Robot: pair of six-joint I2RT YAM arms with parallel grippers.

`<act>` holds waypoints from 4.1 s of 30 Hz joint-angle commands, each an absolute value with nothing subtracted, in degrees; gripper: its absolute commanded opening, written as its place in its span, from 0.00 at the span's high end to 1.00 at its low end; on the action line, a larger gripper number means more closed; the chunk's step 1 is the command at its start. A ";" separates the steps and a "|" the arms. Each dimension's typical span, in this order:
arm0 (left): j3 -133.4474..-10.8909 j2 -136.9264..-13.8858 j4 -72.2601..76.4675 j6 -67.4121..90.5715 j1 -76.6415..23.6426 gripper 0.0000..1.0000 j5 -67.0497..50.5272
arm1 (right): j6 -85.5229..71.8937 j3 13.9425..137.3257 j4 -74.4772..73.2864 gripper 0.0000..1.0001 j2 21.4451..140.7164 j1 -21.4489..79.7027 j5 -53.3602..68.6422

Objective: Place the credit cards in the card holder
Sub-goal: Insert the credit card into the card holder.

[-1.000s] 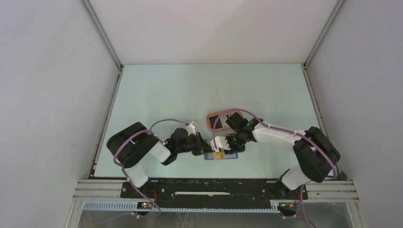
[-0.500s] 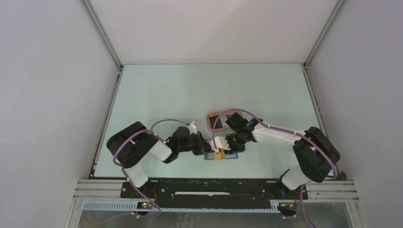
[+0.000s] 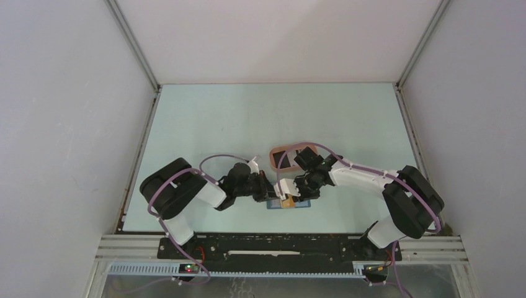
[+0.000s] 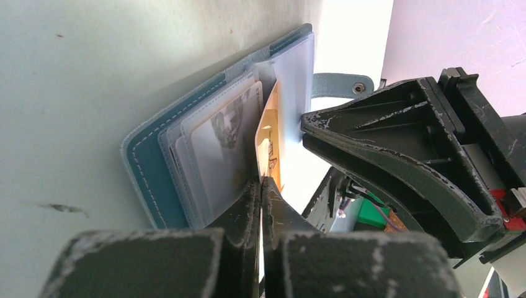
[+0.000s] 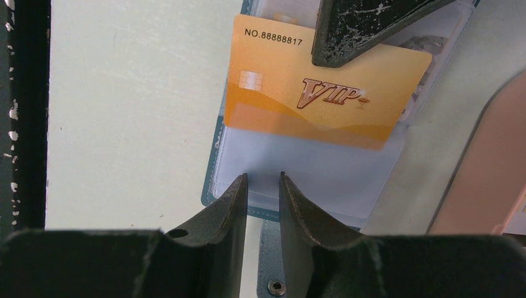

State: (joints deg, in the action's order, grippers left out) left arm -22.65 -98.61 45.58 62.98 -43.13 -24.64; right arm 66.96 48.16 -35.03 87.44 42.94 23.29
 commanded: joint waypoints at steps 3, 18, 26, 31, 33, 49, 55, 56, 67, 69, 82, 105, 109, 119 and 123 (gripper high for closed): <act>-24.13 -98.93 39.65 61.16 -43.44 1.00 -22.64 | 66.72 48.51 -36.38 0.66 88.00 43.84 21.87; -27.22 -101.40 39.40 61.30 -43.44 0.99 -23.51 | 64.56 48.51 -35.10 0.57 84.63 43.35 23.18; -28.21 -102.04 39.44 61.46 -43.51 0.92 -24.03 | 64.38 49.02 -35.93 0.61 80.26 42.17 29.05; -28.62 -102.68 39.46 61.45 -43.51 0.86 -24.23 | 64.36 48.96 -33.42 0.72 77.69 45.20 31.33; -28.78 -102.89 39.46 61.37 -43.51 0.85 -24.31 | 64.15 48.95 -31.66 0.76 77.29 47.30 31.28; -29.77 -103.82 39.46 61.26 -43.52 0.79 -25.23 | 64.84 50.10 -19.81 0.94 86.80 57.83 18.01; -29.97 -104.12 39.46 61.29 -43.55 0.77 -25.49 | 66.00 50.10 -19.75 0.95 89.25 57.83 15.13; -29.97 -104.15 39.46 61.24 -43.51 0.77 -25.49 | 66.01 50.08 -19.92 0.95 89.43 57.83 14.79; -30.12 -104.06 39.46 60.90 -43.51 0.69 -25.77 | 65.55 47.76 -22.99 0.98 86.15 56.80 11.87; -30.19 -104.14 39.46 60.91 -43.51 0.68 -25.75 | 65.14 47.43 -23.49 0.97 85.40 56.32 12.07; -30.57 -103.87 38.76 60.51 -43.51 0.67 -25.58 | 64.22 46.43 -24.92 0.98 83.59 53.39 12.52; -33.69 -100.51 28.66 56.86 -43.77 0.76 -22.15 | 59.33 47.64 -29.92 0.96 73.70 41.89 31.28; -34.50 -100.98 28.58 56.78 -44.01 0.84 -22.57 | 59.49 47.64 -30.04 0.96 73.57 41.75 31.23; -36.91 -102.27 27.78 56.65 -44.72 0.90 -23.29 | 59.63 47.59 -30.24 0.96 73.39 41.49 31.38; -38.23 -103.18 27.19 56.43 -45.07 0.90 -23.59 | 59.61 47.64 -30.24 0.96 73.31 41.14 31.44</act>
